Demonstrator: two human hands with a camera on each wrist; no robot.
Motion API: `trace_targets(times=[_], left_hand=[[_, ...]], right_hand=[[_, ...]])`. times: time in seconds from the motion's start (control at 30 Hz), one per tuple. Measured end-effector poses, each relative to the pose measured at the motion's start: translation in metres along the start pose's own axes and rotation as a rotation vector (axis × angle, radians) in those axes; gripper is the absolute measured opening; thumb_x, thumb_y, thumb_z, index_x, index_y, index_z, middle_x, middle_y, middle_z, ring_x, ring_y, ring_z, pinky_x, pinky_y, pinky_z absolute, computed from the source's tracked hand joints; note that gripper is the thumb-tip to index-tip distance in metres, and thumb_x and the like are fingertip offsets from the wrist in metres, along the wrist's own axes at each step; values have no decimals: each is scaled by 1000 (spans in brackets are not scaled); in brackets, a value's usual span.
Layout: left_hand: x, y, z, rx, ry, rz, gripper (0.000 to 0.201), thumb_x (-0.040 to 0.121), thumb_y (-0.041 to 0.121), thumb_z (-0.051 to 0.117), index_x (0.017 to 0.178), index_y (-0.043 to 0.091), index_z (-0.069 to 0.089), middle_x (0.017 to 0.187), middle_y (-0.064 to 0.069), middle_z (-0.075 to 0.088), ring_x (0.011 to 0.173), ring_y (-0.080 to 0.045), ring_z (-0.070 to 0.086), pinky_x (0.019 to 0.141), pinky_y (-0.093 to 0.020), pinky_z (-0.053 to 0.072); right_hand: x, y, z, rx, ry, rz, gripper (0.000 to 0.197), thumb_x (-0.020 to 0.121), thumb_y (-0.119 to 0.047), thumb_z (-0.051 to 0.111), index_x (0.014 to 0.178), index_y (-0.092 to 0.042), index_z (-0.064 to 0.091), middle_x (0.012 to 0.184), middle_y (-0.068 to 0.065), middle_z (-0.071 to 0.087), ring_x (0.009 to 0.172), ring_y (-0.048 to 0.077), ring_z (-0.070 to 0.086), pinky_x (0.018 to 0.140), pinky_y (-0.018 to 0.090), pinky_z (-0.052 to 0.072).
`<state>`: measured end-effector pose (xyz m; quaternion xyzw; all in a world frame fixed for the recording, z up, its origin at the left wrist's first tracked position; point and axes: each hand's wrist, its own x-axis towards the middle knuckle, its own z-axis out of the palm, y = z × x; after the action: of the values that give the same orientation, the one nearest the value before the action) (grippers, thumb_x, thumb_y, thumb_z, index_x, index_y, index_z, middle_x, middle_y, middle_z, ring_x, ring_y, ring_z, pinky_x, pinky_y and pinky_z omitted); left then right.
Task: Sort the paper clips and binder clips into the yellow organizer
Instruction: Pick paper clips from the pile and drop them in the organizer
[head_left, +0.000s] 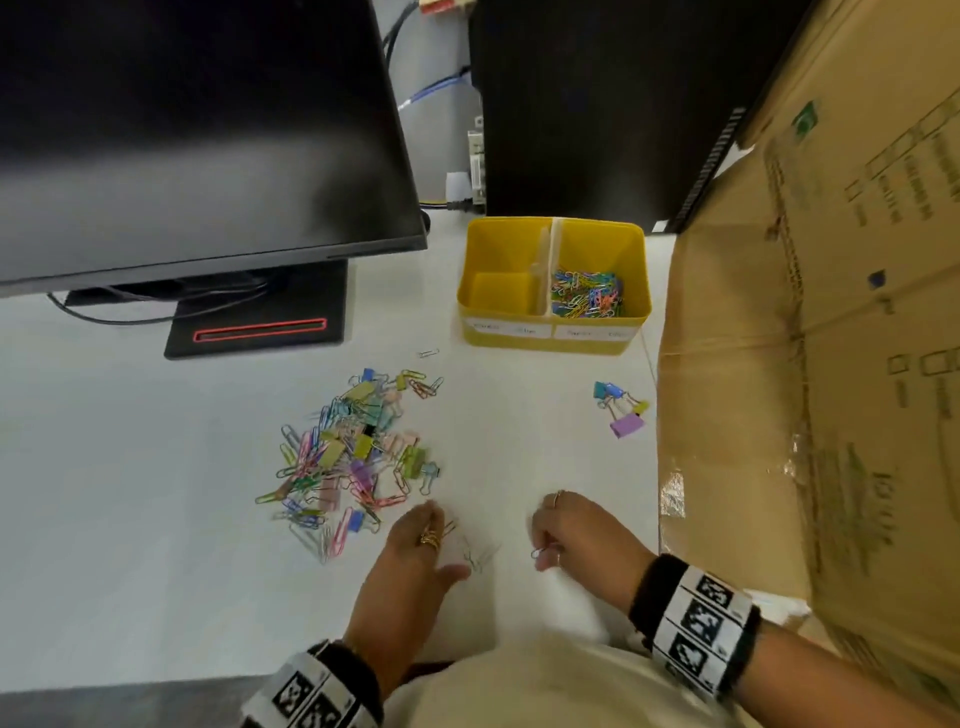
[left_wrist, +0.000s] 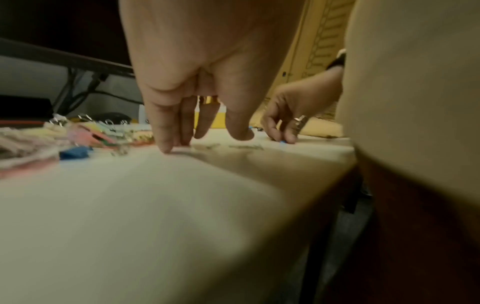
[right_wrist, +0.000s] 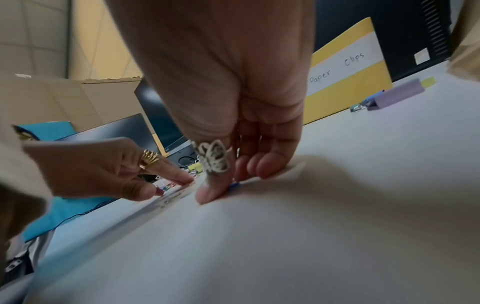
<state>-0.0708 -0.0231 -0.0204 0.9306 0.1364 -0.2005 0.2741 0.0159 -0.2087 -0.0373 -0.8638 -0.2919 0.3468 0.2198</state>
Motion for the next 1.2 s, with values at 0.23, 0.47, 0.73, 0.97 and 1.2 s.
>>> trace_targets(times=[0.23, 0.47, 0.73, 0.97, 1.2], left_hand=[[-2, 6, 26, 59, 140, -16, 60, 88, 43, 53, 137, 12, 38, 142, 1, 34, 130, -15, 29, 103, -20, 35], [6, -10, 27, 176, 219, 72, 31, 56, 7, 86, 85, 9, 75, 74, -5, 68, 73, -23, 68, 53, -25, 56], [9, -18, 23, -29, 220, 29, 22, 80, -6, 62, 98, 5, 69, 98, -10, 66, 89, -18, 62, 74, -18, 44], [16, -19, 16, 69, 158, 32, 17, 90, 8, 52, 106, 11, 58, 108, -10, 59, 100, -23, 54, 86, -28, 48], [12, -26, 13, -29, 138, -11, 34, 90, -1, 49, 122, 8, 51, 124, -15, 56, 114, -28, 53, 95, -30, 46]], right_hand=[[-2, -15, 4, -45, -15, 31, 21, 82, 4, 46, 90, -4, 63, 97, 14, 62, 94, 30, 59, 82, 34, 48], [18, -35, 23, 43, 38, -24, 31, 88, 1, 48, 114, -8, 62, 113, 17, 59, 106, 28, 57, 86, 21, 39], [14, -38, 28, -146, 96, -127, 18, 84, 6, 47, 90, 3, 64, 98, 22, 61, 94, 35, 55, 78, 42, 50], [26, -42, 28, 71, 92, -35, 36, 79, 14, 42, 103, -5, 61, 82, 4, 61, 89, 24, 57, 85, 32, 45], [40, -57, 24, 151, 144, -5, 24, 81, 2, 57, 104, -3, 64, 83, 11, 59, 81, 17, 47, 87, 33, 46]])
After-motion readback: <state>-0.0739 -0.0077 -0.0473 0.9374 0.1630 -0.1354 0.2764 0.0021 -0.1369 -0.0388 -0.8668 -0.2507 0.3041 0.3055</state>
